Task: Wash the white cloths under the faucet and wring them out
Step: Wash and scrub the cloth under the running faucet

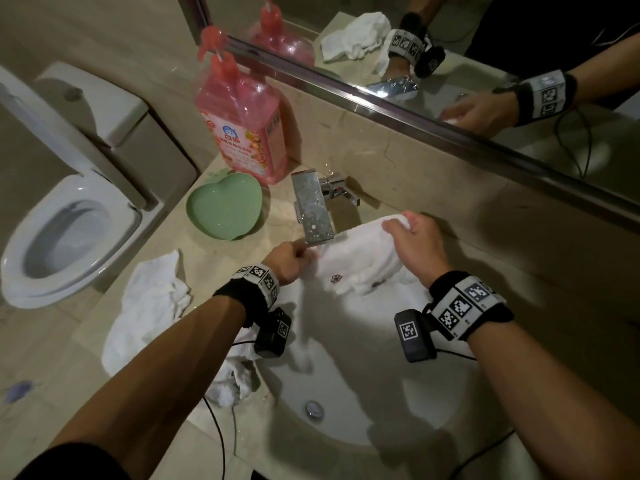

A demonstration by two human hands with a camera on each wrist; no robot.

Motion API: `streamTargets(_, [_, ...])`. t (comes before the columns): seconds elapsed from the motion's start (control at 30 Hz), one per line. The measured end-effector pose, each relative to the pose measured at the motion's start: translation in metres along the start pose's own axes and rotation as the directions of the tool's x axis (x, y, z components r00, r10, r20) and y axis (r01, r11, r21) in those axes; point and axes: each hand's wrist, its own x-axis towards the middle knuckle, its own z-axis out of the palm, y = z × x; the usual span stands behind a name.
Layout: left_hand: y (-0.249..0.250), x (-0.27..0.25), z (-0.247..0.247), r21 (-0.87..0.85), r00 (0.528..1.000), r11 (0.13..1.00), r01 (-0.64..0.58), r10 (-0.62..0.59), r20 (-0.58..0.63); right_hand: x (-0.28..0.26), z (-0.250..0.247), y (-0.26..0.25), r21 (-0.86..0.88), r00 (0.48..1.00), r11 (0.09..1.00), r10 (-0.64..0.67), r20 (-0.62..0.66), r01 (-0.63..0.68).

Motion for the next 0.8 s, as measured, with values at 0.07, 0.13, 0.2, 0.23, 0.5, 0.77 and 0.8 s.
streamTargets(0.07, [-0.001, -0.004, -0.005, -0.085, 1.0, 0.996, 0.003, -0.006, -0.028, 0.002, -0.002, 0.003, 0.008, 1.0, 1.0, 0.014, -0.003, -0.014])
streamTargets(0.13, [-0.001, -0.011, -0.013, -0.139, 0.999, 0.989, -0.041, 0.036, -0.039, 0.002, -0.003, 0.008, 0.008, 0.999, 0.999, 0.046, -0.007, -0.046])
streamTargets(0.2, [-0.001, -0.017, -0.019, -0.16, 0.997, 0.984, -0.073, 0.068, -0.036, 0.002, -0.001, 0.013, -0.025, 0.998, 0.998, 0.063, 0.001, -0.063])
streamTargets(0.23, [-0.002, -0.02, -0.023, -0.162, 0.996, 0.983, -0.083, 0.077, -0.04, 0.002, 0.0, 0.016, -0.04, 0.998, 0.997, 0.069, 0.008, -0.069])
streamTargets(0.5, [-0.001, -0.03, -0.038, -0.22, 0.991, 0.968, -0.118, 0.102, -0.083, 0.0, 0.017, 0.022, -0.02, 0.985, 0.987, 0.158, 0.067, -0.157])
streamTargets(0.77, [-0.008, -0.04, -0.044, -0.292, 0.979, 0.948, -0.127, 0.073, -0.19, 0.004, 0.037, 0.027, -0.076, 0.982, 0.99, 0.127, 0.142, -0.117])
streamTargets(0.8, [-0.008, -0.042, -0.045, -0.331, 0.981, 0.937, -0.114, 0.053, -0.188, 0.004, 0.04, 0.028, -0.09, 0.98, 0.989, 0.128, 0.152, -0.115])
